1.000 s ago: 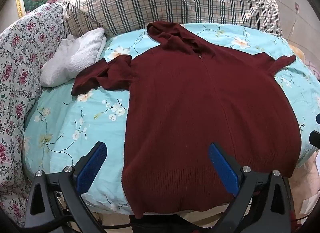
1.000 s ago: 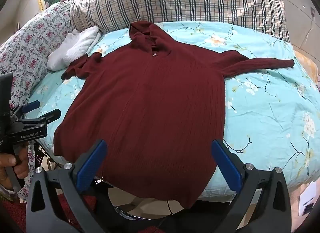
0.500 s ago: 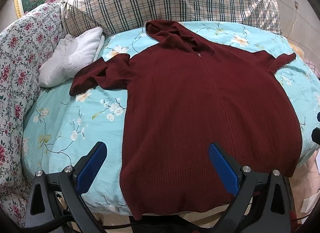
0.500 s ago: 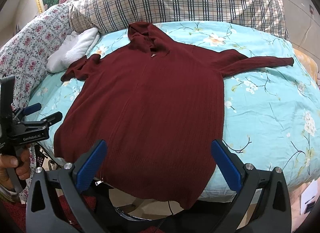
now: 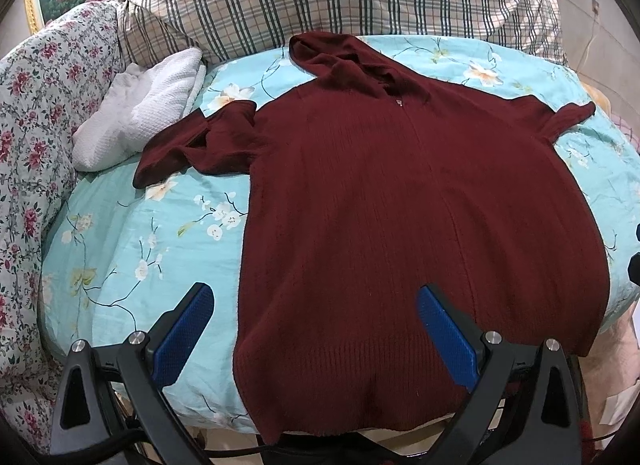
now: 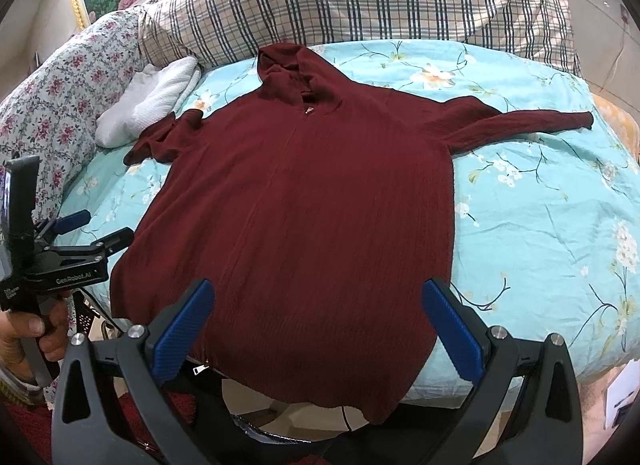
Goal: Fold large clothes
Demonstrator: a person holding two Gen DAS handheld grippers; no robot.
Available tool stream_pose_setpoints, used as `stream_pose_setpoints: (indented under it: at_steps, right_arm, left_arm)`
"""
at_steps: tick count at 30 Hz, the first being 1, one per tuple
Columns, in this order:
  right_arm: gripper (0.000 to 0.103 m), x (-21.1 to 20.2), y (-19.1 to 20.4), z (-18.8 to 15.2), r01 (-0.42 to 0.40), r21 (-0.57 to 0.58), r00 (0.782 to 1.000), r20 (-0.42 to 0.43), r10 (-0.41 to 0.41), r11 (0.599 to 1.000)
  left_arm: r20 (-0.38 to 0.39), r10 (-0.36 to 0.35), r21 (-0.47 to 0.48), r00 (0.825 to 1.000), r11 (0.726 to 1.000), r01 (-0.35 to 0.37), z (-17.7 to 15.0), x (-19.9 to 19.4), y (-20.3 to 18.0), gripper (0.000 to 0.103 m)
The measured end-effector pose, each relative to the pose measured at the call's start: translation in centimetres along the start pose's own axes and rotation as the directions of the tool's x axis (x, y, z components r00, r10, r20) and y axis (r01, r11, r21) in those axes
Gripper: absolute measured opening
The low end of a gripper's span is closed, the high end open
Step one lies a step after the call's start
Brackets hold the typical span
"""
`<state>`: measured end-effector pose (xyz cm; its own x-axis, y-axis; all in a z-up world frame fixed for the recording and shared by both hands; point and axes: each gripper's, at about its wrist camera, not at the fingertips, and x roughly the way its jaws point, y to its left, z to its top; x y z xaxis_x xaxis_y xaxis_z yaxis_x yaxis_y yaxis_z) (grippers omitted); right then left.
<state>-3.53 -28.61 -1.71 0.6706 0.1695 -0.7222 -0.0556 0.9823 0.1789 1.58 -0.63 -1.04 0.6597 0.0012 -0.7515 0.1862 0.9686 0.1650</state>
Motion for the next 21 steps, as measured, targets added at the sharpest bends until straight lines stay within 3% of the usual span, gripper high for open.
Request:
stream_pose_setpoints:
  at_steps: [11,15,21]
  right_arm:
    - [0.103,1.0,-0.4,0.6,0.006,0.0,1.0,-0.015,-0.006,1.0]
    - [0.103,1.3,-0.7,0.8,-0.005,0.013,1.0,-0.01,0.005,1.0]
    - [0.103,1.4,-2.9,1.3,-0.017,0.085,1.0,0.01,0.016,0.996]
  left_arm:
    - [-0.081,-0.023,-0.018,0.996,1.0,0.021,0.7,1.6,0.0,0.102]
    - [-0.062,-0.009,-0.004,0.998,1.0,0.009,1.0,1.9,-0.2,0.102]
    - [-0.055,-0.067,-0.044,0.996,0.997,0.065,1.7,2.5,0.1,0.102]
